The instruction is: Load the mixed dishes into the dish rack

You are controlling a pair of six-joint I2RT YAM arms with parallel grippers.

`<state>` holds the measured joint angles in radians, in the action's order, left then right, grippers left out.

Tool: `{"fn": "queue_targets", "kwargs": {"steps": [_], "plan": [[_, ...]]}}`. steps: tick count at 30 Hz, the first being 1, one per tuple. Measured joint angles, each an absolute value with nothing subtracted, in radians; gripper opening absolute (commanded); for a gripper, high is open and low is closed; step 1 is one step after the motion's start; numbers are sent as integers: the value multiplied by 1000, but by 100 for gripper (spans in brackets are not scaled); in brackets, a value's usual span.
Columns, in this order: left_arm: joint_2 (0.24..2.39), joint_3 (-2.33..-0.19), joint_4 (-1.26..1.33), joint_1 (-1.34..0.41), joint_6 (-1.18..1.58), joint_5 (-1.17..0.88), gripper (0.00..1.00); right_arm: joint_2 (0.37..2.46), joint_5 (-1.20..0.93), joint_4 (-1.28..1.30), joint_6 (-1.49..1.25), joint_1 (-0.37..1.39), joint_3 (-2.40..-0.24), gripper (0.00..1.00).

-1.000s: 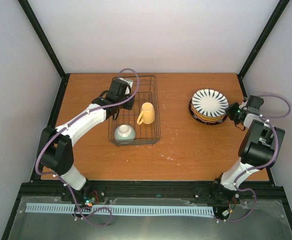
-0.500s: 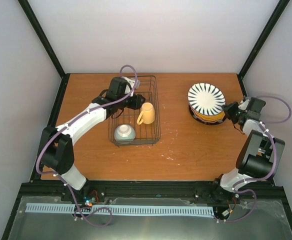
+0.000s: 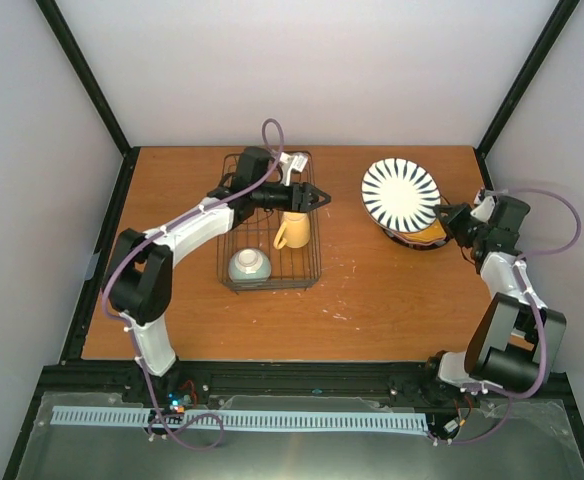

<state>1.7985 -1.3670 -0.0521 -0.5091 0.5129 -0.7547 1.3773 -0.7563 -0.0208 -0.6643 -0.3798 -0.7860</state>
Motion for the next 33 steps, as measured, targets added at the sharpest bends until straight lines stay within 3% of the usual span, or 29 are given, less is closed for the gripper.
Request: {"fn": "queue_targets", "kwargs": {"steps": [17, 21, 24, 27, 29, 31, 33], "plan": [[1950, -1503, 76, -596, 672, -888, 60, 1308, -771, -19, -678, -240, -756, 3], [1968, -1528, 76, -593, 689, -886, 40, 1307, -752, -20, -692, -176, -757, 3], [1989, -1539, 65, -590, 722, -872, 4, 1306, -732, -33, -696, -126, -762, 3], [2020, -1549, 51, -561, 760, -834, 0, 1306, -703, -57, -665, -91, -771, 3], [2026, -1550, 51, -552, 769, -856, 1, 1310, -676, -48, -656, -72, -774, 11], [2021, -1554, 28, -553, 760, -849, 1, 1312, -658, -34, -651, -65, -776, 32], [2012, -1570, -20, -561, 703, -825, 1, 1312, -656, 1, -651, -56, -791, 44]]}}
